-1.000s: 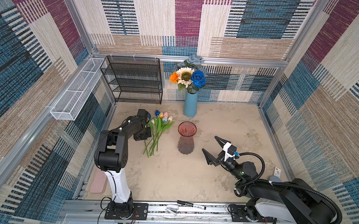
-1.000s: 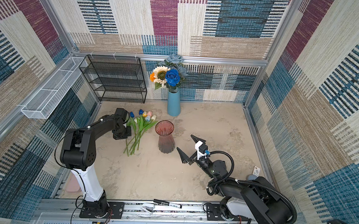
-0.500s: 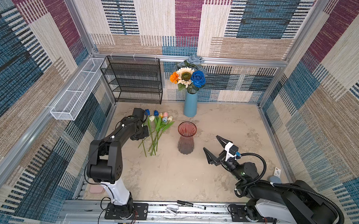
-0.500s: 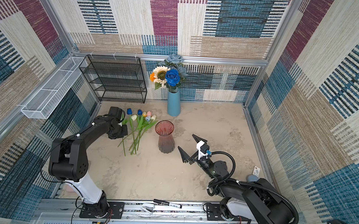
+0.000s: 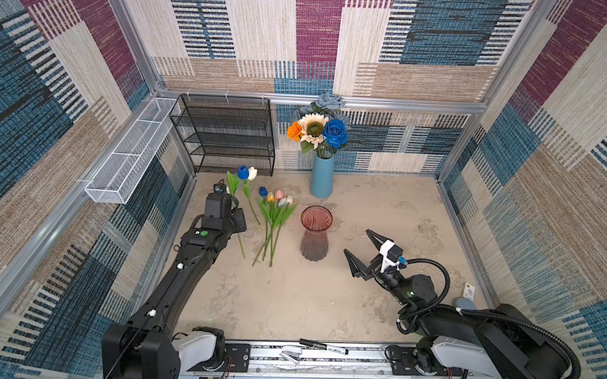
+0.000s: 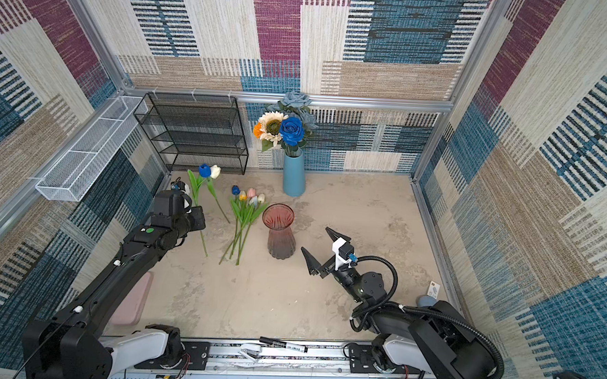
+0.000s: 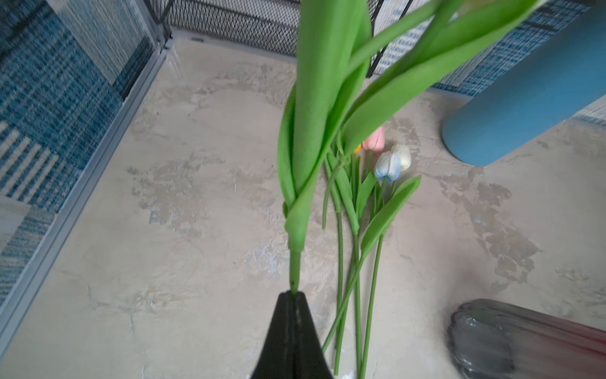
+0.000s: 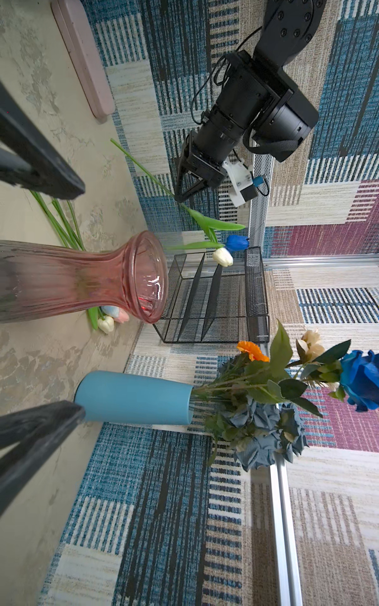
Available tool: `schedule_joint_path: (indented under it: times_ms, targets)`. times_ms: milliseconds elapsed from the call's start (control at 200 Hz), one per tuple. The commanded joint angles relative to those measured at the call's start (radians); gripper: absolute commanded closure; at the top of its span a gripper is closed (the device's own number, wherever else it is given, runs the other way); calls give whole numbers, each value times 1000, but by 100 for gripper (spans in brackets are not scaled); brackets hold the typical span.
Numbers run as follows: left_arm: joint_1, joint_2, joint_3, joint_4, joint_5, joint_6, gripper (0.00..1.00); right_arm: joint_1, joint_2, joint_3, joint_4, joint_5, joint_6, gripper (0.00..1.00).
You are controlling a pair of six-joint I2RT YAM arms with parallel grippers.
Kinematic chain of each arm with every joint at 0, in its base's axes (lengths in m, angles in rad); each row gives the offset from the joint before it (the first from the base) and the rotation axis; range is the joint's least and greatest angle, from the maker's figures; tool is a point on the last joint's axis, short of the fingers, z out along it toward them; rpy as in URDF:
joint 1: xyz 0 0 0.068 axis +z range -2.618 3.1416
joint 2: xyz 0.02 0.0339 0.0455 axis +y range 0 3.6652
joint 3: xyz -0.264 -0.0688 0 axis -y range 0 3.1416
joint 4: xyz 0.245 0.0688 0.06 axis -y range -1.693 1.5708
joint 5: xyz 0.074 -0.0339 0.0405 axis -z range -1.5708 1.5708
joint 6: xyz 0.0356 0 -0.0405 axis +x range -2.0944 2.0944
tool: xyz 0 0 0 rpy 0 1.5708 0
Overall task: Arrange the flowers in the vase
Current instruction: 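Lift the white tulip and carry it over the pink vase with the left gripper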
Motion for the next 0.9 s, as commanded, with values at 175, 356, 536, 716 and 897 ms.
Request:
schedule_joint_path:
  times_ms: [175, 356, 536, 716, 897]
  targets:
    - [-33, 159, 144, -194, 5, 59, 100, 1, -6, -3, 34, 11, 7, 0]
    - [-86, 193, 181, -190, 6, 87, 100, 1, -8, -4, 33, 17, 6, 0]
    - [-120, 0, 49, 130, 182, 109, 100, 0, -9, -10, 39, 25, 4, 0]
    - [-142, -157, -91, 545, 482, 64, 100, 0, -6, -15, 52, 25, 7, 0]
    - [-262, -149, -132, 850, 640, 49, 100, 0, -6, -22, 68, 28, 13, 0]
